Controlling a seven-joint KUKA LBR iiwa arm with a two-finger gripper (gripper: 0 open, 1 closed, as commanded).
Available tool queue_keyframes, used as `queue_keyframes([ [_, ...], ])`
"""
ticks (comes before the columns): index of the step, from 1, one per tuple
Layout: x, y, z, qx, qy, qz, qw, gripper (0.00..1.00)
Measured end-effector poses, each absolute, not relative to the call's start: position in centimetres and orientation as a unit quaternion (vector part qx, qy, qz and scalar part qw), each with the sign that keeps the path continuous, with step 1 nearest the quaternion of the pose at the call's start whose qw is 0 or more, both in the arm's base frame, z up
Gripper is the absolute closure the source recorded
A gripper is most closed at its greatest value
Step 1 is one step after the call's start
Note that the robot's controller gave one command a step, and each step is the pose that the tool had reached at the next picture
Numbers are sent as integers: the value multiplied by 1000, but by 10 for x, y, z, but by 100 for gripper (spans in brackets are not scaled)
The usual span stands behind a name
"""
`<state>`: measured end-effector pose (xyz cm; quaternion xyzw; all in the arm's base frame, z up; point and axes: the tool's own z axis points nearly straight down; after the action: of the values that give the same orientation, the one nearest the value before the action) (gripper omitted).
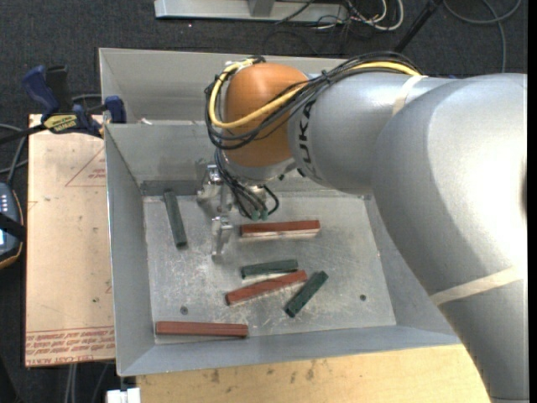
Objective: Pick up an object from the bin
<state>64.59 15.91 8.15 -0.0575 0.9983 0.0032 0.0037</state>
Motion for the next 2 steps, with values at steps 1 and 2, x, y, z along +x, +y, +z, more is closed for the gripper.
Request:
queue_keyframes([
  [1, 629, 119, 87, -71, 997, 0, 1, 0],
  [2, 623, 82, 81, 41, 999, 2, 7, 100],
])
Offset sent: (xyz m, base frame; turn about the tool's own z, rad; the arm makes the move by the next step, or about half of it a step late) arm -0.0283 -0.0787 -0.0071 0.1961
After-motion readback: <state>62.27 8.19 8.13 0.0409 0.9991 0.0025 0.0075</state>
